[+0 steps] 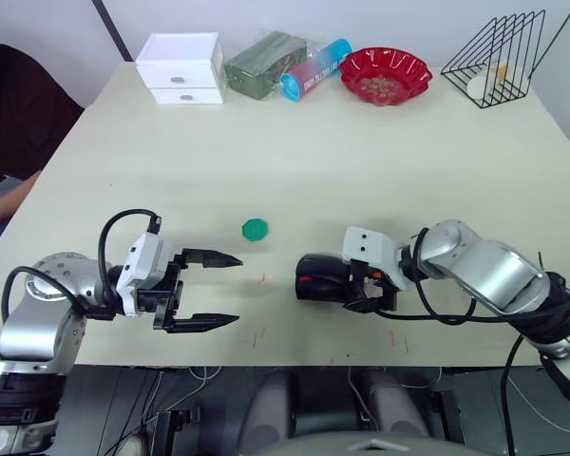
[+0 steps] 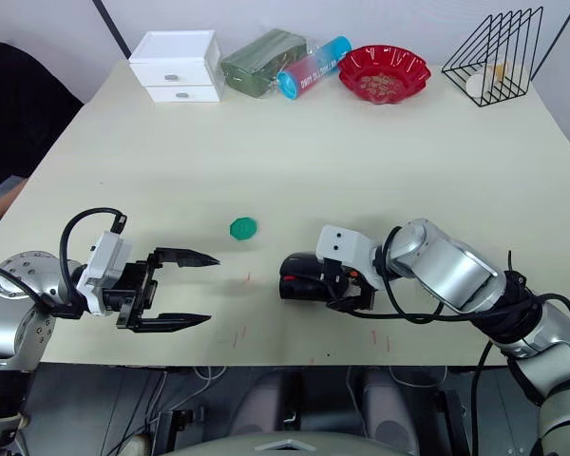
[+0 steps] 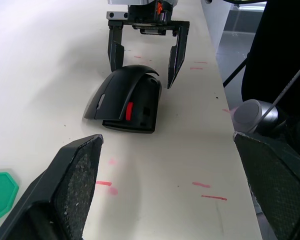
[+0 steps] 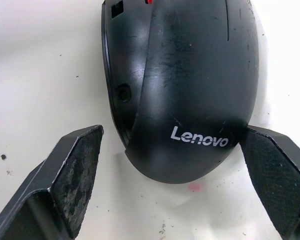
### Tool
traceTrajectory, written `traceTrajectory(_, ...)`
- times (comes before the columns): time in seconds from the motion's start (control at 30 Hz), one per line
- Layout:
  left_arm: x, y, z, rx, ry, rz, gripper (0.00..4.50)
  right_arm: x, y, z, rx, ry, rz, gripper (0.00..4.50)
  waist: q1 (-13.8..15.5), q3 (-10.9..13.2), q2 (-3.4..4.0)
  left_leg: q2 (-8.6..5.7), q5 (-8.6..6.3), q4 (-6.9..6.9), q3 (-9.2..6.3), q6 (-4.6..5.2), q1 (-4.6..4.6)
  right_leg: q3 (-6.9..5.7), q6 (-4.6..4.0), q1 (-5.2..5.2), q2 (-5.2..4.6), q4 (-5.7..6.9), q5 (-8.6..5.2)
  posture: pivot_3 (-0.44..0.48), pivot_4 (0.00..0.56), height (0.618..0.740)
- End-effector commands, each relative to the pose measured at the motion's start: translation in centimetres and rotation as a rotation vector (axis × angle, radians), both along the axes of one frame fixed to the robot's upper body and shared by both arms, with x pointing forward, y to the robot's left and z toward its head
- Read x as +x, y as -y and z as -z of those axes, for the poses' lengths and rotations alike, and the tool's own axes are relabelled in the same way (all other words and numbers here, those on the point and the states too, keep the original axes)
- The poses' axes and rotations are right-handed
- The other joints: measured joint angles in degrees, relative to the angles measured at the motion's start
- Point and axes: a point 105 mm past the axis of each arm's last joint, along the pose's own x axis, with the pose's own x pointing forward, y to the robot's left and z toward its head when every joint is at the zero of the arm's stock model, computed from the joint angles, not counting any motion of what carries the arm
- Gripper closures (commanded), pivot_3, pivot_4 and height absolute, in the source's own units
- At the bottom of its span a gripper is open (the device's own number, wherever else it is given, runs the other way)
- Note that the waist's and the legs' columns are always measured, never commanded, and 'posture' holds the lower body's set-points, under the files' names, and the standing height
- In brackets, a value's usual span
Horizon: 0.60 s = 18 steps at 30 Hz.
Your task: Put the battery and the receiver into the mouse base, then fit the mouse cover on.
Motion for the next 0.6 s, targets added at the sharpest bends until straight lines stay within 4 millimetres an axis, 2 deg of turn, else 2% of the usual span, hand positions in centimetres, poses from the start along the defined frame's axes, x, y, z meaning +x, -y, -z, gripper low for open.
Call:
traceTrajectory(0.03, -0.2, 0.0, -0.5, 0.007, 0.026, 0.02, 0.0, 0.0, -0.3, -1.2, 0.025, 0.036, -0.023, 0.09, 0.0, 0.0, 0.0, 0.0, 0.0, 0.0, -0.01, 0.0, 0.01, -0.01, 0.0, 0.0, 0.0, 0.01, 0.0, 0.0, 0.15, 0.74)
traceTrajectory(0.23, -0.1, 0.0, -0.6, 0.009, 0.028, 0.023, 0.0, 0.2, -0.4, -1.7, 0.067, 0.016, 0.007, 0.09, 0.0, 0.0, 0.0, 0.0, 0.0, 0.0, -0.01, 0.0, 0.01, -0.01, 0.0, 0.01, 0.01, 0.03, 0.0, 0.0, 0.15, 0.74)
traceTrajectory(0.6, 0.0, 0.0, -0.5, 0.009, 0.026, 0.025, 0.0, 0.7, 0.7, -1.6, 0.126, -0.021, 0.102, 0.09, 0.02, 0.0, 0.0, -0.01, 0.0, 0.0, -0.02, 0.0, 0.01, -0.02, 0.0, 0.02, 0.01, 0.03, 0.0, 0.0, 0.15, 0.74)
